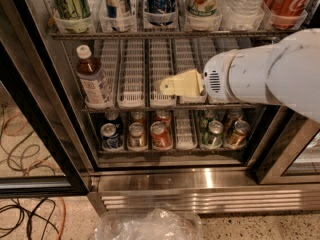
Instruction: Pick blue plastic bottle from middle shelf of fridge
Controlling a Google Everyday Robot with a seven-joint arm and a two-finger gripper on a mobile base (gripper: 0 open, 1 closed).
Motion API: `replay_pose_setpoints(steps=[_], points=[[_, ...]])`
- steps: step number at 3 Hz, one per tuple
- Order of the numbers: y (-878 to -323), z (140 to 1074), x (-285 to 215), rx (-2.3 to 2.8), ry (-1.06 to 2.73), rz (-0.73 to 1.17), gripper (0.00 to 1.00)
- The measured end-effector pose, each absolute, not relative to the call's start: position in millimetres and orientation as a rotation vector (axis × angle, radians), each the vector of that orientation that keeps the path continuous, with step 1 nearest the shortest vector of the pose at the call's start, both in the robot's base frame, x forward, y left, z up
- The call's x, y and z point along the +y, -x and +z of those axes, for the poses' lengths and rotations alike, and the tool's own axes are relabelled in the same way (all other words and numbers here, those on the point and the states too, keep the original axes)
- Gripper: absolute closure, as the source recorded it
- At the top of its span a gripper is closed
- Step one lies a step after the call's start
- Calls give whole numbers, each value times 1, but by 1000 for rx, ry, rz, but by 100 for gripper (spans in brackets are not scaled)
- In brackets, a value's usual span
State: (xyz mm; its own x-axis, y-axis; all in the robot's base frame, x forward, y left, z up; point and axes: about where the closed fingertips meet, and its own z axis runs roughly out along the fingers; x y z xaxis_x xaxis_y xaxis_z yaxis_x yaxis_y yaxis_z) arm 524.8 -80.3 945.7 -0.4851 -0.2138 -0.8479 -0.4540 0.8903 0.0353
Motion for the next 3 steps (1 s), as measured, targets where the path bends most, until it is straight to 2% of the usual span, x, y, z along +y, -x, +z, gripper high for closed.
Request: replay_pose_setpoints(steps=[2, 3], points=[[-525, 926, -85, 2082, 423, 312, 0], [-519, 886, -101, 2070, 333, 284, 0]])
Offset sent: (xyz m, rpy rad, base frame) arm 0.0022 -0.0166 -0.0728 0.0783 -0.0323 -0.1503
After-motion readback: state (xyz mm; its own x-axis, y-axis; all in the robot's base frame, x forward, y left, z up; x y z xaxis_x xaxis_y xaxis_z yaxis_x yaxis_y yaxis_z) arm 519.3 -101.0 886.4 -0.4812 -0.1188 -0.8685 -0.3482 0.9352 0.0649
